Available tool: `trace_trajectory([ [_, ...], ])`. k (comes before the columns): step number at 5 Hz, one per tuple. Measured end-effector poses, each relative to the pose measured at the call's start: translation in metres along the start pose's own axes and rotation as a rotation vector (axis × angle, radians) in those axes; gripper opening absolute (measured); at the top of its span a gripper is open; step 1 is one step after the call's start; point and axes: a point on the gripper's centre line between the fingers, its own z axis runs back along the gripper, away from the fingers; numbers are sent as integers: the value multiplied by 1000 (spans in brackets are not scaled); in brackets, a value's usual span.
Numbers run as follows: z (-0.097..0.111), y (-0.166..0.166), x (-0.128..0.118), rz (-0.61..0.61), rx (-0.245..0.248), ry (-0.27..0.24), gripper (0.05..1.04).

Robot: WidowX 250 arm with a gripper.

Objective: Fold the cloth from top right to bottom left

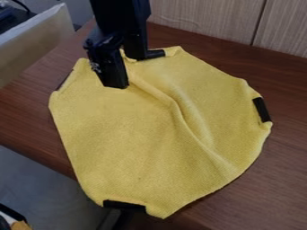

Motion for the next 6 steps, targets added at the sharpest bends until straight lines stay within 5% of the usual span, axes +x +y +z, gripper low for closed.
trace_trajectory([
  [1, -5, -1, 0, 0, -27, 0, 999],
  [3, -8, 17, 48, -186, -77, -22, 999],
  [5, -39, 38, 105, -533, -161, -127, 999],
  [6, -58, 58, 139, -724, -208, -135, 999],
])
